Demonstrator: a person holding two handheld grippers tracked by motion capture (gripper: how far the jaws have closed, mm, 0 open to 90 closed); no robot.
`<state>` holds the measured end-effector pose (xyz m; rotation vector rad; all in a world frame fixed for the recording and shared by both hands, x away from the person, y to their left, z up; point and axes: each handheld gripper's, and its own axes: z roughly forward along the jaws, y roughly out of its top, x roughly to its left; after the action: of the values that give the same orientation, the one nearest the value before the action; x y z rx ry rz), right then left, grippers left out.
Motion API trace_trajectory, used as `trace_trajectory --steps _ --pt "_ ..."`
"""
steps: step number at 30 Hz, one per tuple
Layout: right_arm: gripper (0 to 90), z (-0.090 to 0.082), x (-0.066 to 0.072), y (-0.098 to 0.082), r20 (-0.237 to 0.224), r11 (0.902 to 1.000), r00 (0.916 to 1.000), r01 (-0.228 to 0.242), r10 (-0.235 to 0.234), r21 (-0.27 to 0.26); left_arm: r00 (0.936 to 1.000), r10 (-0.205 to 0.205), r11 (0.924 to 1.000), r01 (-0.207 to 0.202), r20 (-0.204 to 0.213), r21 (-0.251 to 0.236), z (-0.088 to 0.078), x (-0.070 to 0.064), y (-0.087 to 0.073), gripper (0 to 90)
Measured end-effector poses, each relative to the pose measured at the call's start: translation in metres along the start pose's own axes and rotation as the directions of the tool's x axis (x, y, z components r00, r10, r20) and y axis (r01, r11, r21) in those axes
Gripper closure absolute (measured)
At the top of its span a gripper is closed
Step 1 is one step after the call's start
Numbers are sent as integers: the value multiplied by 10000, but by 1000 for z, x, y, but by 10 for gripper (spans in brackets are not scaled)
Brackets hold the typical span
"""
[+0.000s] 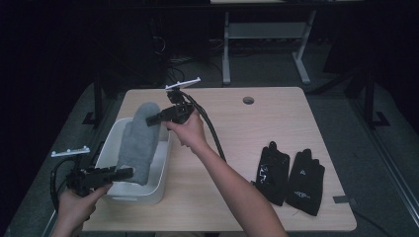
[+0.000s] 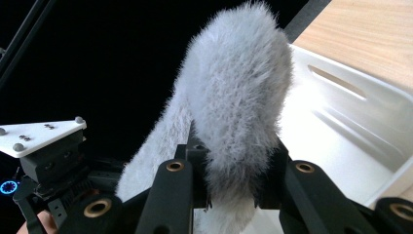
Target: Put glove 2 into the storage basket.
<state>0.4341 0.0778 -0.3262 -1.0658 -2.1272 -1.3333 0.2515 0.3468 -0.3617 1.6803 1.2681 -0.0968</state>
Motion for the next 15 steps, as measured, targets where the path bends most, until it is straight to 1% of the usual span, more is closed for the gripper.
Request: trace_trajectory --steps 1,4,9,10,15 --pt "731 2 0 0 -20 10000 10000 -22 22 35 10000 16 10000 -16 2 49 0 2 -1 407" --pt "731 6 -1 -1 -2 9999 10000 -31 31 120 9999 -120 9999 120 -26 32 0 4 -2 406" --pt "731 14 -4 -1 -3 9997 10000 -49 50 225 9998 -161 9997 163 -132 166 -1 10 -4 402" --pt "731 15 -5 -1 16 9997 10000 -61 61 238 9996 -249 9996 251 -137 130 -1 10 -4 402" --pt "732 22 -8 -3 93 9993 9999 -91 88 357 9992 -351 9991 356 -212 237 0 15 -6 398"
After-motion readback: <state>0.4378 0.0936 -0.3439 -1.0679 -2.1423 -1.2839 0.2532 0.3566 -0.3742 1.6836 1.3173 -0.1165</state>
